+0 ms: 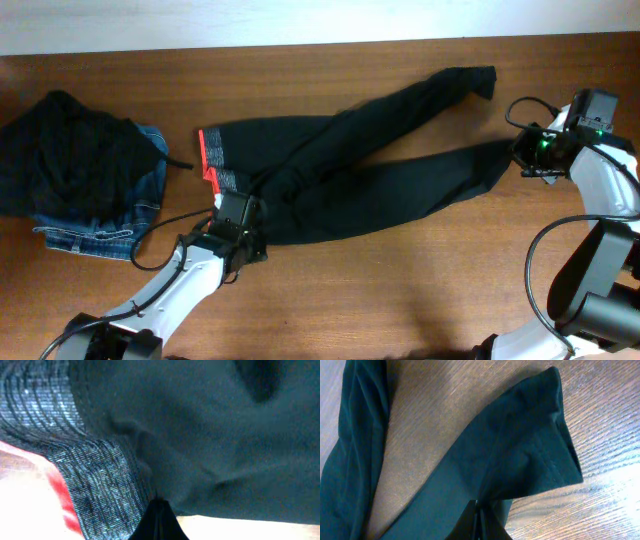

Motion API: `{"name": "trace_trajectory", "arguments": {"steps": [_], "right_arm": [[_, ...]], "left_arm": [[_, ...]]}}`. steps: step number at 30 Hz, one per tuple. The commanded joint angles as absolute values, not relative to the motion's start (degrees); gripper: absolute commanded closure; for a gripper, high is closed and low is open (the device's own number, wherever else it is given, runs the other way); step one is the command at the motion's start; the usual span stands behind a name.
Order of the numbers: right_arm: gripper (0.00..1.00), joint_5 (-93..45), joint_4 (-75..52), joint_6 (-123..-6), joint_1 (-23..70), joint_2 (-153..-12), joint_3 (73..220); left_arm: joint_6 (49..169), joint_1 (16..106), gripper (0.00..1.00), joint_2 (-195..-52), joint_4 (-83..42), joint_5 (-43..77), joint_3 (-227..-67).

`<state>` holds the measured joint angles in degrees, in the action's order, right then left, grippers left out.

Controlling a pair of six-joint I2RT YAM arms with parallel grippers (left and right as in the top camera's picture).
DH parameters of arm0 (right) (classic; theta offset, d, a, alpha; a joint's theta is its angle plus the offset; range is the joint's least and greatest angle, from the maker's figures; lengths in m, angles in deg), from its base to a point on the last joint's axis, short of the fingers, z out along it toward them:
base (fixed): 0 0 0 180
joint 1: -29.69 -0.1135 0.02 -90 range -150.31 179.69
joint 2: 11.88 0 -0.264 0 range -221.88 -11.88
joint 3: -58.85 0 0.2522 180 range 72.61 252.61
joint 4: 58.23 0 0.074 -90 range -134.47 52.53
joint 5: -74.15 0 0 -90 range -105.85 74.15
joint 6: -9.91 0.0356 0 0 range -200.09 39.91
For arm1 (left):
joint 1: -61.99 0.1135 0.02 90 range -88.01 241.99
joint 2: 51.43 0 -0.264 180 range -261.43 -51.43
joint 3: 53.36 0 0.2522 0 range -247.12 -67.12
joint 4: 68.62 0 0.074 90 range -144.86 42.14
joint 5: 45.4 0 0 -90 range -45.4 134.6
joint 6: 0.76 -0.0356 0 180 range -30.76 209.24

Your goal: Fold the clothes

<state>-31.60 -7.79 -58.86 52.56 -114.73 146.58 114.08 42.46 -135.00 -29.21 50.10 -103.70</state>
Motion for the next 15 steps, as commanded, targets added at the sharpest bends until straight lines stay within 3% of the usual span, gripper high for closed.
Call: {"name": "trace_trajectory", "arguments": {"steps": [1,10,15], "right_arm": [[0.96,-31.66,-6.21,-58.81,52.21,-111.15,146.80],[0.96,-29.52,4.06,-58.75,52.14,-96.48,146.89],[0.96,-29.24,5.07,-58.77,51.31,-92.00,146.98]], "left_arm": [[110.08,42.65,1.00,-134.06,-23.02,50.01,-106.54],[107.55,42.65,1.00,-122.28,5.96,56.63,-128.00],[107.35,42.65,1.00,-118.02,8.41,60.96,-130.52]]}}
